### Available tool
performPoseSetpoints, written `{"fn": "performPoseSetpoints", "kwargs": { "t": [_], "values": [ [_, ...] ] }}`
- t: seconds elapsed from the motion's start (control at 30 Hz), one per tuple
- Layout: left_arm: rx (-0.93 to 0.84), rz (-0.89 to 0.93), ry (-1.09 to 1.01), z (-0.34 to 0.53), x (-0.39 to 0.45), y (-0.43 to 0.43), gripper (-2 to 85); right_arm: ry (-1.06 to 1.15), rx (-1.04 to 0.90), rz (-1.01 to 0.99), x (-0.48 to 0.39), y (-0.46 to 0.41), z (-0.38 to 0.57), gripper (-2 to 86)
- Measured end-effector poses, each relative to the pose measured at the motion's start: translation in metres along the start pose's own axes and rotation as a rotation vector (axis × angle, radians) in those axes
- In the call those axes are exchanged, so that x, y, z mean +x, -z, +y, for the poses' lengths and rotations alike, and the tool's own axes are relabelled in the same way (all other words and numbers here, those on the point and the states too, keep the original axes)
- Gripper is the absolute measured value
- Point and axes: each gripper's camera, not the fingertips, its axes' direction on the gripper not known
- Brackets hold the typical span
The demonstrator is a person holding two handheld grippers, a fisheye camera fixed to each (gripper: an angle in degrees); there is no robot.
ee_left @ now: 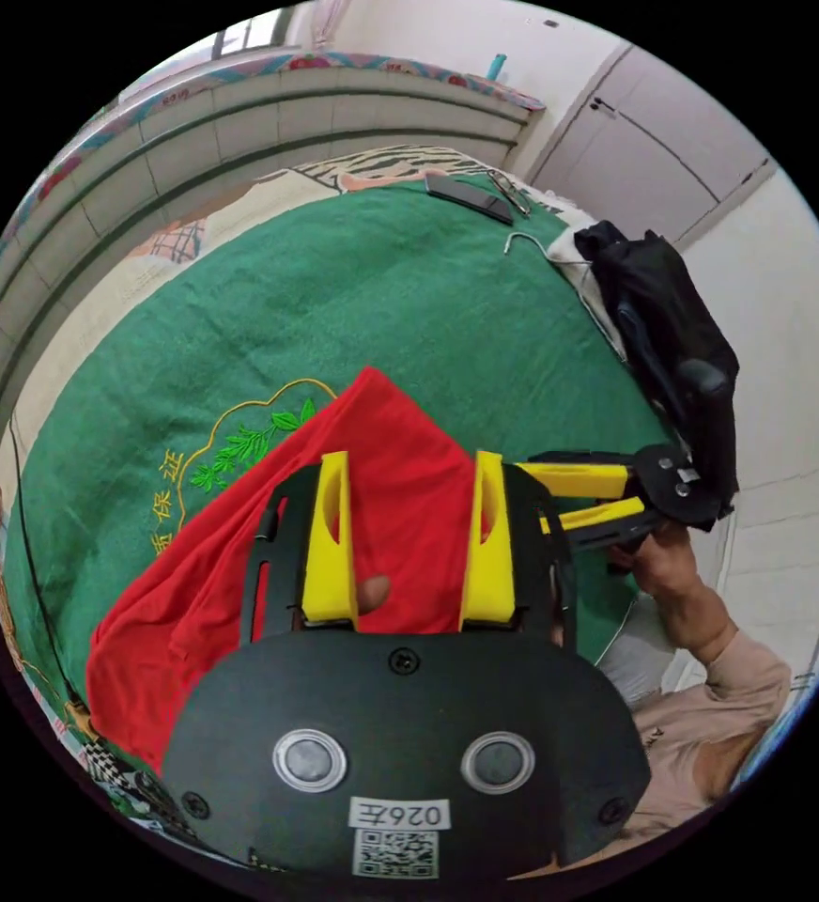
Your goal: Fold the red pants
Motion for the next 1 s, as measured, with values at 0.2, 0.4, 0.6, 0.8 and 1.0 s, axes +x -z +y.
{"fn": "performPoseSetpoints", "kwargs": {
  "t": [0.2,0.4,0.6,0.8,1.0],
  "values": [
    [-0.149,0.000,0.069,-0.025,0.012,-0.026,23.4,0.016,0.039,-0.146,0.000,0.009,0.003,0.9],
    [-0.364,-0.353,-0.014,-0.042,0.045,-0.046,10.1,0.193,0.078,-0.008,-0.048,0.030,0.016,-0.7],
    [-0.306,-0.299,-0.055,-0.036,0.062,-0.017,3.5,0.214,0.110,-0.058,-0.047,0.078,0.031,-1.0],
    [-0.020,0.148,-0.090,-0.014,0.072,0.057,2.0,0.217,0.369,-0.185,-0.040,0.164,0.080,-1.0],
    [0.098,0.274,-0.232,0.032,0.063,0.114,1.6,0.253,0.518,-0.312,-0.054,0.199,0.109,-1.1]
  ]
}}
